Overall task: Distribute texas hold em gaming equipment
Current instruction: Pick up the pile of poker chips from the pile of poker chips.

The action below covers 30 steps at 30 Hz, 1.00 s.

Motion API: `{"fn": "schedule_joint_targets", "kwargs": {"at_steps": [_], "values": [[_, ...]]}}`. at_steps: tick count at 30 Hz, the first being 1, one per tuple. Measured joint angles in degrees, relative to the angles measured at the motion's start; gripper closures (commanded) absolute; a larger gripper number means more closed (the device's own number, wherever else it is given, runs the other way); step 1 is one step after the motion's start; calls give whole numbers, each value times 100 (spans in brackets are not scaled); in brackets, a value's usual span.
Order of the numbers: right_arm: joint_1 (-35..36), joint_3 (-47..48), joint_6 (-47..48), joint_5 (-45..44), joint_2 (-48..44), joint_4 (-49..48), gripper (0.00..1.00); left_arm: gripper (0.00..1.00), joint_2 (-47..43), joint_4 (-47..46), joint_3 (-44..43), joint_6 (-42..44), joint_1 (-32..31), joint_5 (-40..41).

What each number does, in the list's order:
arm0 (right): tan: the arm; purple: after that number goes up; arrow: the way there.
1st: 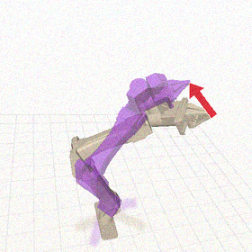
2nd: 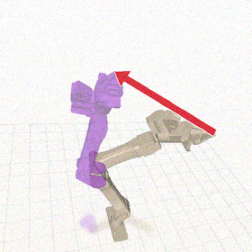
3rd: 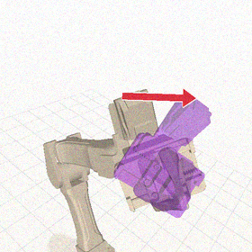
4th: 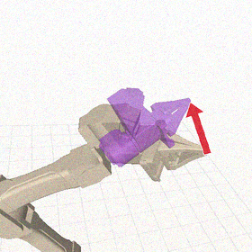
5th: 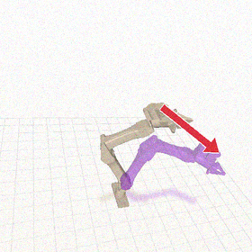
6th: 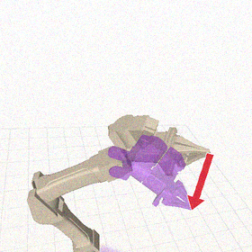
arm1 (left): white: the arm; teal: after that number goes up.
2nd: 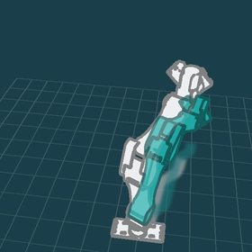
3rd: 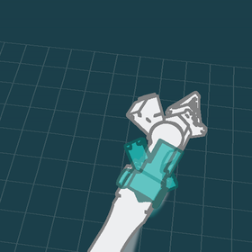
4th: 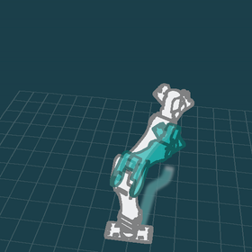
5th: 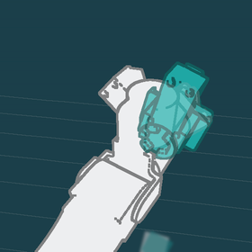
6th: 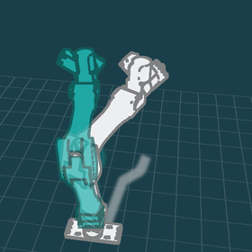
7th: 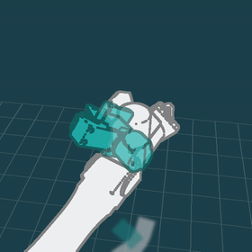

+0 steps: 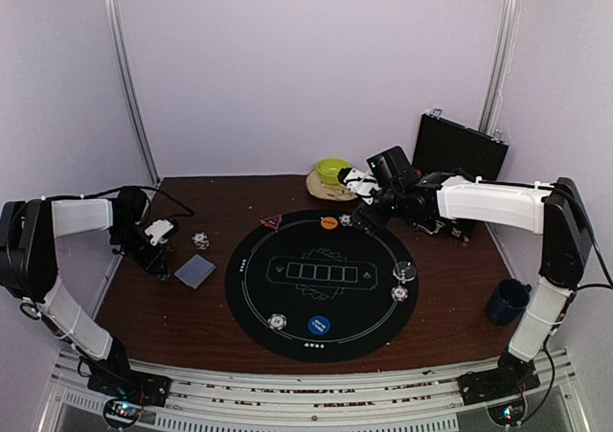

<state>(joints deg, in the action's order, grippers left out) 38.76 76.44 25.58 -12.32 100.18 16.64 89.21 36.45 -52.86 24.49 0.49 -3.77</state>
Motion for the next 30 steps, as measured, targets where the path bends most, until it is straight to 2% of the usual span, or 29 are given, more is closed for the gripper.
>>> {"fn": "schedule_joint_targets", "kwargs": {"at_steps": [17,26,30], "values": [[0,0,0,-2,0,-22,0,49,-61,-33,0,-2,4,11],[0,0,0,-2,0,-20,0,57,-107,-28,0,-7,4,9],[0,0,0,-2,0,-22,0,66,-107,-28,0,-9,4,11]]}}
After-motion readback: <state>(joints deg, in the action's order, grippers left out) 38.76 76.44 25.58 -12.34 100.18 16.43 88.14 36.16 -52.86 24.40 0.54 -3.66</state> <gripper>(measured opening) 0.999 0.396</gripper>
